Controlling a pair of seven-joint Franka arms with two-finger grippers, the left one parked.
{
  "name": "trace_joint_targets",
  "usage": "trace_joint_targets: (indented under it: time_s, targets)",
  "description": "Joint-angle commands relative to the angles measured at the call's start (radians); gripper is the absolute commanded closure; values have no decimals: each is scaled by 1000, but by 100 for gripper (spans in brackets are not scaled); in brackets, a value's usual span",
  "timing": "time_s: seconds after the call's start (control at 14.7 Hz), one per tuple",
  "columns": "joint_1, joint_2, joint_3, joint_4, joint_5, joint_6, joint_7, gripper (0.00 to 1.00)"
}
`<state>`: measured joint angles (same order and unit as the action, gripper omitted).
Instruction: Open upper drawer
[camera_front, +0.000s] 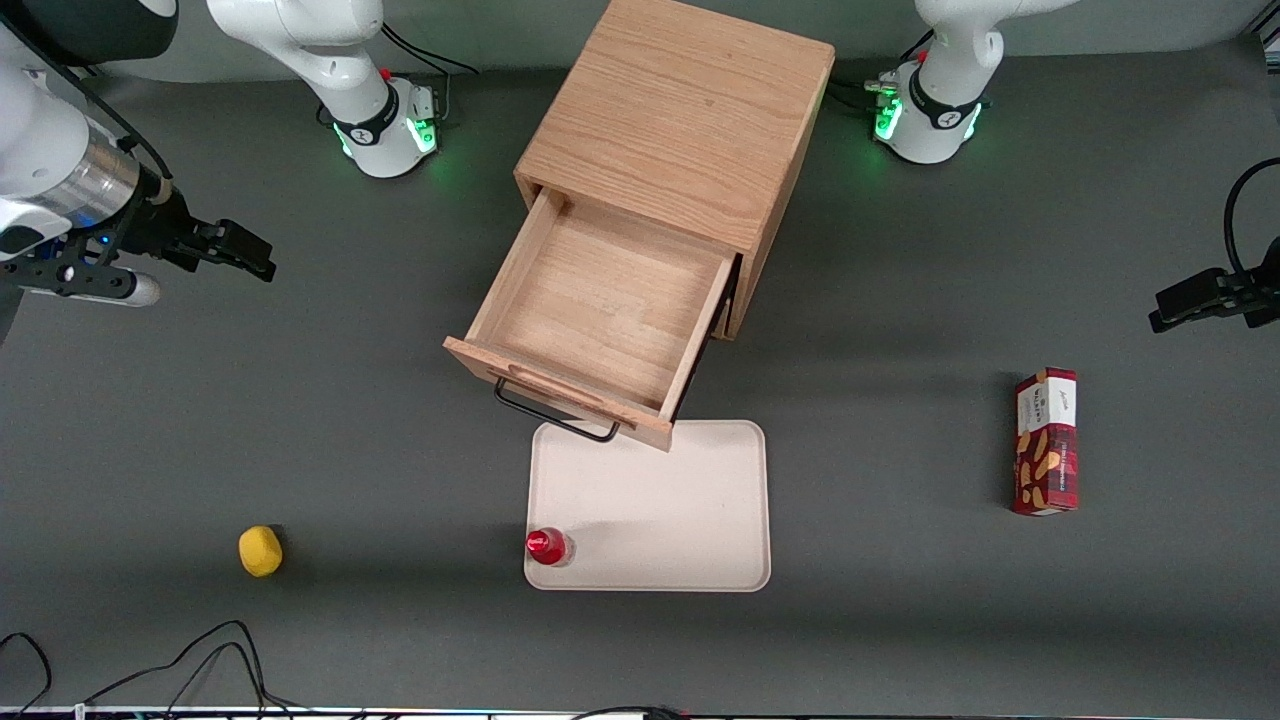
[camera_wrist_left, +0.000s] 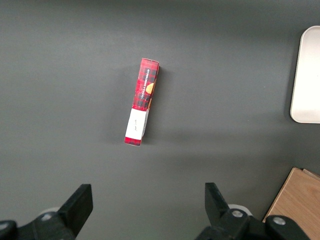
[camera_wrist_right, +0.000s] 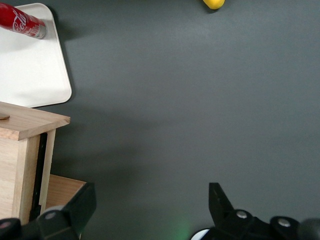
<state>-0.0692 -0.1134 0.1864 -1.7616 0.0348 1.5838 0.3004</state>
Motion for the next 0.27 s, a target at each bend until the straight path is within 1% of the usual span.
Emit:
trace_joint_targets:
  time_s: [0.0,0.2]
  targets:
    - [-6,-5,4,-19,-12,19,-4,0]
    - [-3,7,7,-12,-18,35,-17,0]
